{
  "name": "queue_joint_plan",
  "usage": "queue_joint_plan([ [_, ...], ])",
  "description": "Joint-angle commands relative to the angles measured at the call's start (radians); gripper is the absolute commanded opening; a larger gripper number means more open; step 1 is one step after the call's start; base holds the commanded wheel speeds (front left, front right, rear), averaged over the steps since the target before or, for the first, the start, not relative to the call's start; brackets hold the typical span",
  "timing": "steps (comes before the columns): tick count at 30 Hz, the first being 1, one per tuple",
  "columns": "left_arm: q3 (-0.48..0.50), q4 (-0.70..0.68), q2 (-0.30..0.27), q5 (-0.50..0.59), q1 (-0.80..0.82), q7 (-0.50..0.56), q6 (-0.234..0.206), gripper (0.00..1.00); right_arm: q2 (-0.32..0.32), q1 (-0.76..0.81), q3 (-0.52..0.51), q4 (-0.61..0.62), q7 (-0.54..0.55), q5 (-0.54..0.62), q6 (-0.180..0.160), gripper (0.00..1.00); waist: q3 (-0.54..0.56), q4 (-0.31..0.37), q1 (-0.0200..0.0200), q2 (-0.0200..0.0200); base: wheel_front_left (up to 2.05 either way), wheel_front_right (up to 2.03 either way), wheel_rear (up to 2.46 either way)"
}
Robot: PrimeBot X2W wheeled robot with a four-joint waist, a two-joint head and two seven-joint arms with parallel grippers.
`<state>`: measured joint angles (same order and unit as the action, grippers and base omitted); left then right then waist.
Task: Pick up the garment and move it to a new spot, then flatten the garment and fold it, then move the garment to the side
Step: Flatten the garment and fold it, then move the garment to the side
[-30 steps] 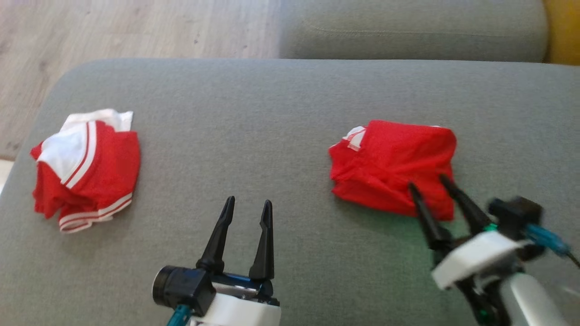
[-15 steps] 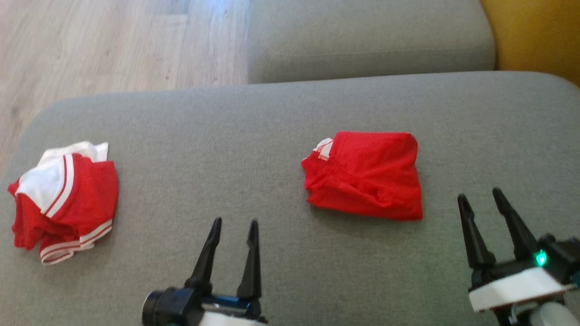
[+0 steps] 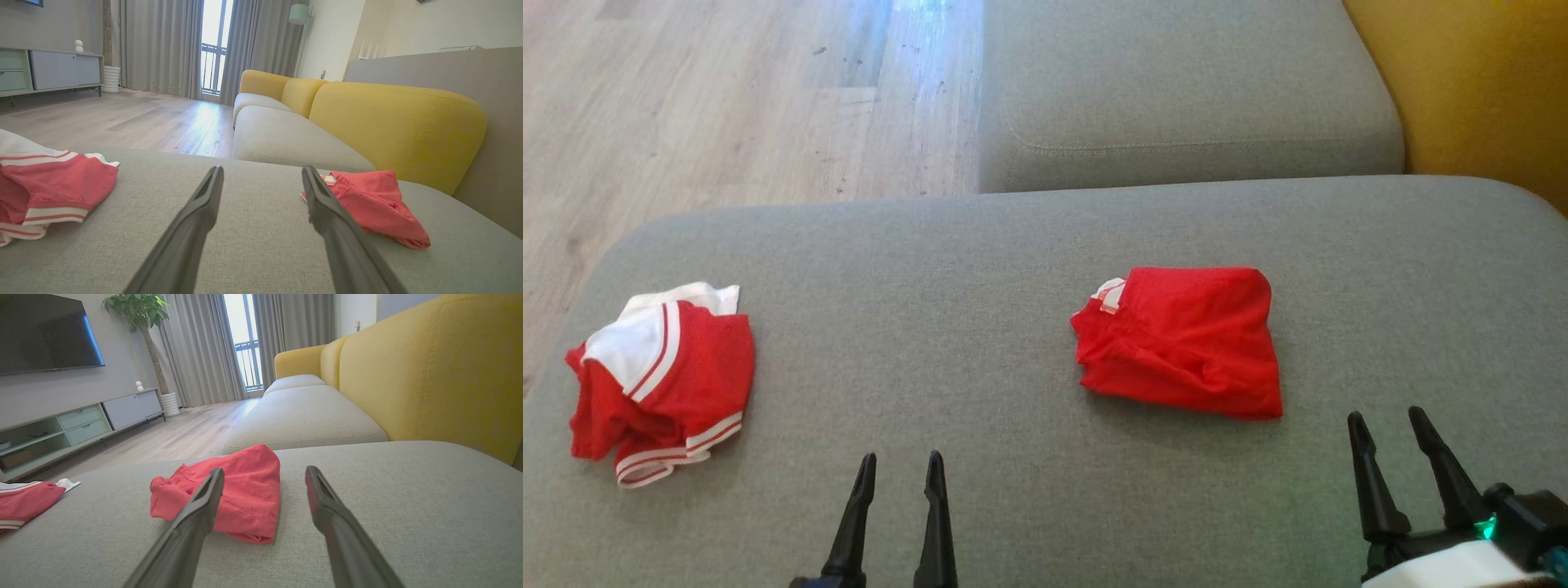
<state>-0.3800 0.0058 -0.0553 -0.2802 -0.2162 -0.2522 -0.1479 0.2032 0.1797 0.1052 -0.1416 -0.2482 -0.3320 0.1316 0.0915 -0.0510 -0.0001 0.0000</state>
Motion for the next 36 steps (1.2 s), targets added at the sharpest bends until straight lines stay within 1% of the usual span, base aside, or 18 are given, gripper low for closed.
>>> queue_joint_plan([
  [1, 0.041, -0.038, 0.005, 0.007, 0.024, -0.010, 0.004, 1.00, 0.018, -0.026, 0.009, 0.031, -0.013, 0.008, -0.001, 1.00, 0.001, -0.002, 0.0001, 0.0000, 0.00, 0.00, 0.00],
  [9, 0.047, -0.043, 0.005, 0.016, 0.018, -0.010, 0.009, 1.00, 0.009, -0.021, 0.001, 0.029, -0.013, 0.023, -0.001, 1.00, 0.000, -0.014, 0.0001, 0.0000, 0.00, 0.00, 0.00],
  [26, 0.034, -0.041, 0.005, 0.009, 0.029, -0.010, 0.008, 1.00, 0.022, -0.026, 0.009, 0.017, -0.013, 0.009, -0.001, 1.00, -0.029, -0.038, 0.0001, 0.0000, 0.00, 0.00, 0.00],
  [32, 0.023, -0.035, 0.005, 0.005, 0.050, -0.010, 0.011, 1.00, 0.047, -0.085, 0.062, -0.058, -0.007, -0.065, -0.001, 1.00, -0.063, -0.056, 0.0001, 0.0000, 0.00, 0.00, 0.00],
  [36, 0.007, -0.034, 0.005, 0.002, 0.069, -0.010, 0.012, 1.00, 0.077, -0.184, 0.088, -0.119, 0.050, -0.147, -0.001, 1.00, -0.112, -0.068, 0.0001, 0.0000, 0.00, 0.00, 0.00],
])
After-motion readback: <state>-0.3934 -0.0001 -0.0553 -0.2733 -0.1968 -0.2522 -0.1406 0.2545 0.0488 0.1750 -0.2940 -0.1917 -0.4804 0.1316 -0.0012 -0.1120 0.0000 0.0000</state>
